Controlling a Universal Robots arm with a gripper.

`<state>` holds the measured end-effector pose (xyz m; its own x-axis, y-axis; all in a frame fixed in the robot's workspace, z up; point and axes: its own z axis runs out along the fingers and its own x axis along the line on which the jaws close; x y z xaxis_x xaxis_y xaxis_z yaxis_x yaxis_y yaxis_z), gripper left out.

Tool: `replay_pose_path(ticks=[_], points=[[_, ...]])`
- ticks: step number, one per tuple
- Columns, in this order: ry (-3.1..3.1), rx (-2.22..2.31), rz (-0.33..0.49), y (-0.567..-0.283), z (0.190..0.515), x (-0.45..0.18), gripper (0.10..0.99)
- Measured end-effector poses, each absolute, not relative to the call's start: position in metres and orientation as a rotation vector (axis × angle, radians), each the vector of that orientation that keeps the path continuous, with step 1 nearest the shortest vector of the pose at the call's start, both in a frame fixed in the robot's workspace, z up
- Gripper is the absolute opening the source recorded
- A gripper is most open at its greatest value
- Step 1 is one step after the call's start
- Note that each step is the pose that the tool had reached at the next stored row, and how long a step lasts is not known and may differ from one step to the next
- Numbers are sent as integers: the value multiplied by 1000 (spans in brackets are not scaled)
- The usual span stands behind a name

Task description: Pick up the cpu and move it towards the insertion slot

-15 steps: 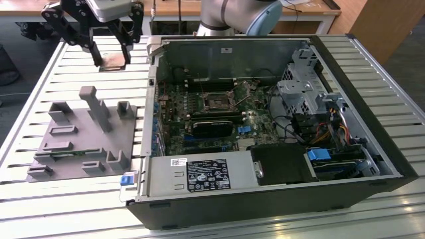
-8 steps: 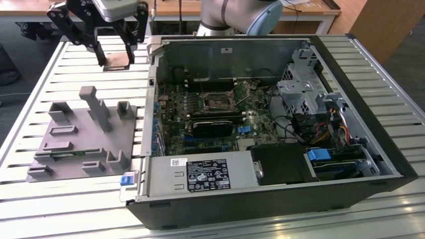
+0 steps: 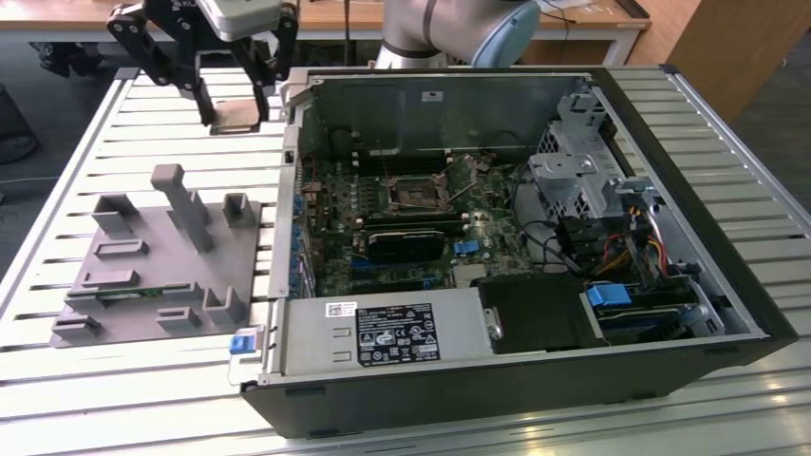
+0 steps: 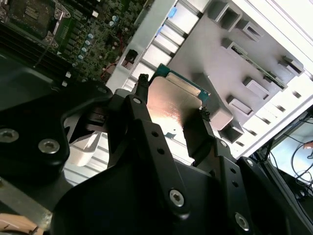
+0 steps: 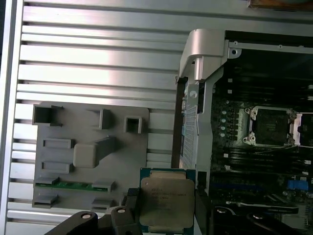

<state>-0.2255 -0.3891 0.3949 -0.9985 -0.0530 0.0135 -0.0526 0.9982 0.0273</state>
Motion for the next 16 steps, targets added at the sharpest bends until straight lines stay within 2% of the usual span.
replay_pose_path(ticks=[16], points=[[-3124, 82, -42, -388, 395, -206, 541]])
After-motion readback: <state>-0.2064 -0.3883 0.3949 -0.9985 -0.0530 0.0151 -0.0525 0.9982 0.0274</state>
